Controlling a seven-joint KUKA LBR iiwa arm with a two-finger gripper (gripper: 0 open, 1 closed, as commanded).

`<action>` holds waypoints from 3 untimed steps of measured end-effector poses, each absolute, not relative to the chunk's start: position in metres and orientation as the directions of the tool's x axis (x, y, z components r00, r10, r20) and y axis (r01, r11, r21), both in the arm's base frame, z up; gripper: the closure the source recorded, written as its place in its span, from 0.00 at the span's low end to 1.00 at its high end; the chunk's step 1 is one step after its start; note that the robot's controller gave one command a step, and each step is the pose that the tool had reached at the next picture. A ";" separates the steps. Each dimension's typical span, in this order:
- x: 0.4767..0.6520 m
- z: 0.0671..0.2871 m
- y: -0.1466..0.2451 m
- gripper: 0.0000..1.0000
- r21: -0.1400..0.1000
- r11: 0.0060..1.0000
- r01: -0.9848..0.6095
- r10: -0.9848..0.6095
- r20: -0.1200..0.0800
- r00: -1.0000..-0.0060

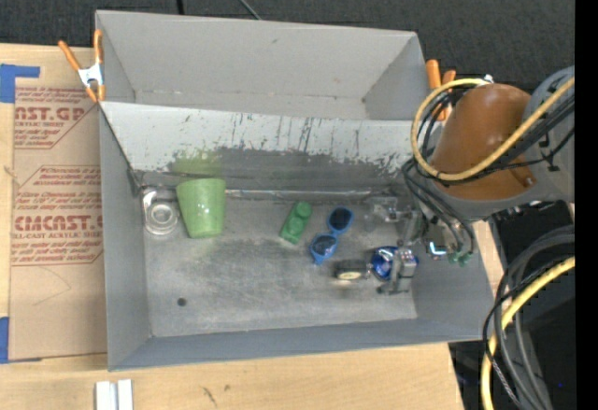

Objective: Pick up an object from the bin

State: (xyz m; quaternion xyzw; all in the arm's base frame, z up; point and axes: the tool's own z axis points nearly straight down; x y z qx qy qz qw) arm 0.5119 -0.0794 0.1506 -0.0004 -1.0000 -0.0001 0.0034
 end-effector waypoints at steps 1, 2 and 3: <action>0.536 0.069 -0.101 0.00 0.000 0.998 -0.062 -0.062 0.004 -0.998; 0.537 0.073 -0.100 1.00 -0.001 0.998 -0.063 -0.063 0.000 -0.998; 0.519 0.168 -0.106 1.00 -0.002 1.000 -0.027 -0.027 -0.009 -1.000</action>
Offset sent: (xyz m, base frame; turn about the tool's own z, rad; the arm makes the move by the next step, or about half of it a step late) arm 0.0248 -0.0210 -0.0768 -0.0628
